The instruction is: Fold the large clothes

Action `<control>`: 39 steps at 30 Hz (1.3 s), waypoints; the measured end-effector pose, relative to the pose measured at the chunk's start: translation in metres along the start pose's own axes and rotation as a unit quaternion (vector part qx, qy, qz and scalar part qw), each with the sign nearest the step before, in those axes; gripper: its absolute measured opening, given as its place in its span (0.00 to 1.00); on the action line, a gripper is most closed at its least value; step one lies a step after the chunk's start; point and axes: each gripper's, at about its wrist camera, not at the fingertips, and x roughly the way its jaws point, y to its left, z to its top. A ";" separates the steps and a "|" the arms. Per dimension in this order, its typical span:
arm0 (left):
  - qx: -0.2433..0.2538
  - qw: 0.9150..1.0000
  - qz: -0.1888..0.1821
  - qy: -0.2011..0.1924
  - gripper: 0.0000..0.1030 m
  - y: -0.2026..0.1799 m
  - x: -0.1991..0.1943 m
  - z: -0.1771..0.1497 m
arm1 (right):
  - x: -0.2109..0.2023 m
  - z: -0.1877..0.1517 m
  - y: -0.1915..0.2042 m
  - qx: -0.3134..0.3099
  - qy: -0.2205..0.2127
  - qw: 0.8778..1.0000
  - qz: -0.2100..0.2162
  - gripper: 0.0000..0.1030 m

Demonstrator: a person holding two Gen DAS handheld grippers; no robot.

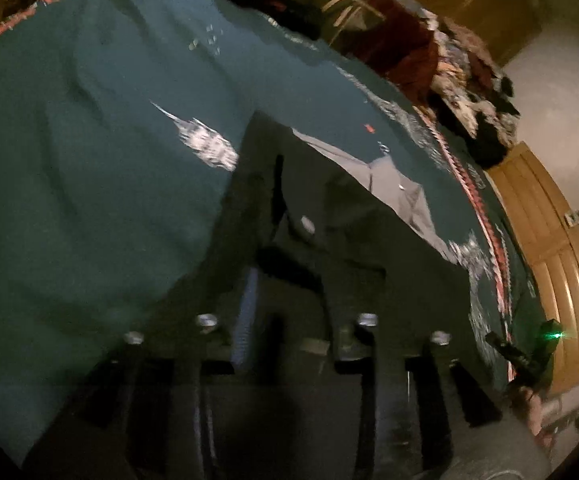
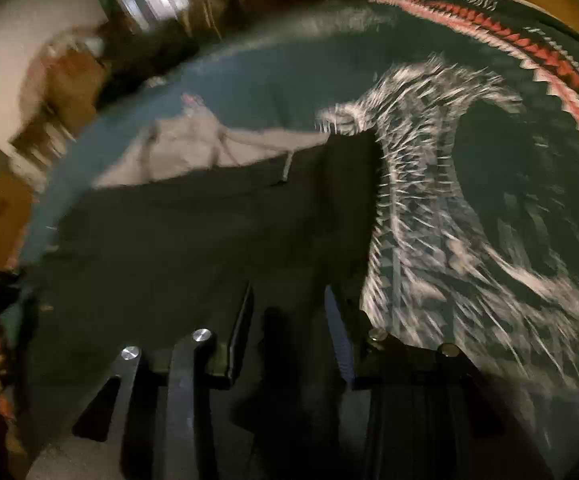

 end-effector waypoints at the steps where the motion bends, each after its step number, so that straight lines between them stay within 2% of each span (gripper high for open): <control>1: 0.013 1.000 0.001 0.002 0.48 0.005 -0.015 -0.006 | -0.019 -0.011 -0.004 0.009 -0.002 1.000 0.011 0.46; 4: 0.032 0.999 -0.013 0.028 0.54 0.023 -0.043 -0.029 | -0.070 -0.057 -0.015 0.045 0.013 0.998 0.044 0.51; 6: 0.032 0.997 -0.028 0.060 0.54 0.037 -0.059 -0.053 | -0.097 -0.103 -0.018 0.060 0.040 0.996 0.055 0.52; 8: 0.028 0.996 -0.038 0.081 0.55 0.045 -0.068 -0.072 | -0.112 -0.144 -0.014 0.055 0.072 0.995 0.049 0.53; 11: 0.022 0.994 -0.037 0.102 0.55 0.056 -0.079 -0.099 | -0.116 -0.189 -0.008 0.063 0.104 0.991 0.055 0.54; 13: 0.015 0.993 -0.045 0.108 0.55 0.062 -0.087 -0.112 | -0.116 -0.209 -0.002 0.059 0.107 0.991 0.058 0.55; 17: 0.015 0.993 -0.056 0.106 0.56 0.065 -0.098 -0.120 | -0.116 -0.223 0.009 0.048 0.102 0.992 0.052 0.63; 22: 0.031 0.990 -0.054 0.124 0.56 0.069 -0.102 -0.130 | -0.119 -0.242 0.029 0.024 0.117 0.991 0.063 0.63; 28: 0.067 0.987 -0.057 0.133 0.55 0.061 -0.101 -0.141 | -0.120 -0.263 0.034 0.031 0.140 0.986 0.082 0.63; 30: 0.068 0.987 -0.060 0.131 0.53 0.063 -0.100 -0.141 | -0.118 -0.266 0.037 0.028 0.147 0.986 0.079 0.63; 33: 0.072 0.986 -0.065 0.134 0.45 0.067 -0.099 -0.144 | -0.115 -0.273 0.040 0.023 0.158 0.984 0.074 0.63; 39: 0.083 0.984 -0.080 0.136 0.48 0.069 -0.101 -0.148 | -0.109 -0.275 0.042 0.021 0.167 0.983 0.070 0.64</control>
